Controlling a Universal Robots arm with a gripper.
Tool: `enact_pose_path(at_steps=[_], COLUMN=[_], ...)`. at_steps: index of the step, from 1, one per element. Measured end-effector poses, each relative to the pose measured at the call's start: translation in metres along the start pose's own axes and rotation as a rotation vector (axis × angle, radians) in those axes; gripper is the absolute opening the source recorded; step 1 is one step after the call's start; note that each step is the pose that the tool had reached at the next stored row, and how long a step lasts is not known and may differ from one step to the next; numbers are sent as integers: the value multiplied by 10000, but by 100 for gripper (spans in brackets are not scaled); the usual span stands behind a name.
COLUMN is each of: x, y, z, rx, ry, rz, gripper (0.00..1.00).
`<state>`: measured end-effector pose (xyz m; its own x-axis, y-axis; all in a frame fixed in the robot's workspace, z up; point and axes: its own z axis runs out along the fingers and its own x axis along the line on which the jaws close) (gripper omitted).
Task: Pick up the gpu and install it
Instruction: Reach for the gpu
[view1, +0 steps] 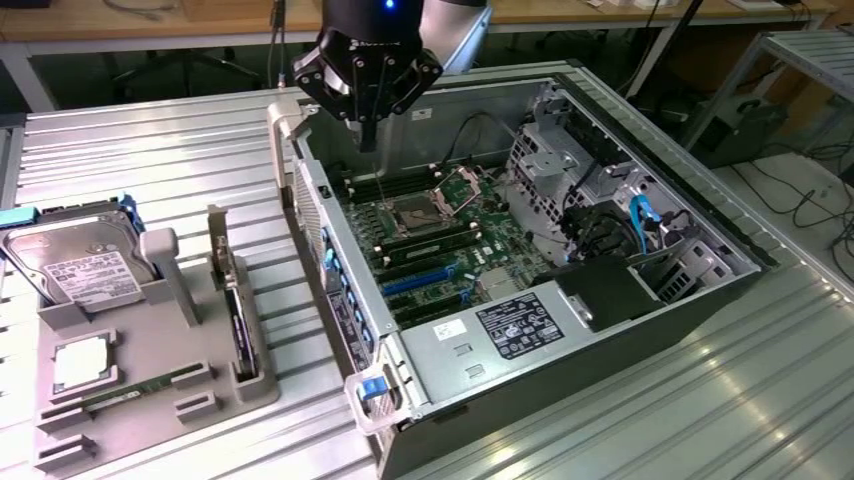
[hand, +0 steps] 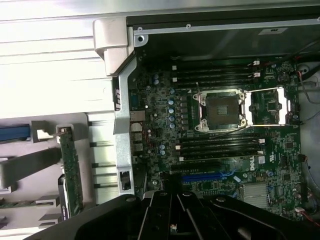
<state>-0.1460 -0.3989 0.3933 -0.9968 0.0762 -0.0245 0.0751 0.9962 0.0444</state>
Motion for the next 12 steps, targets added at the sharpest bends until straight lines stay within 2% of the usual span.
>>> enact_pose_path(at_steps=[12], x=[64], y=[-5], z=[-2], rx=[0], ry=[0], rz=[0], gripper=[11])
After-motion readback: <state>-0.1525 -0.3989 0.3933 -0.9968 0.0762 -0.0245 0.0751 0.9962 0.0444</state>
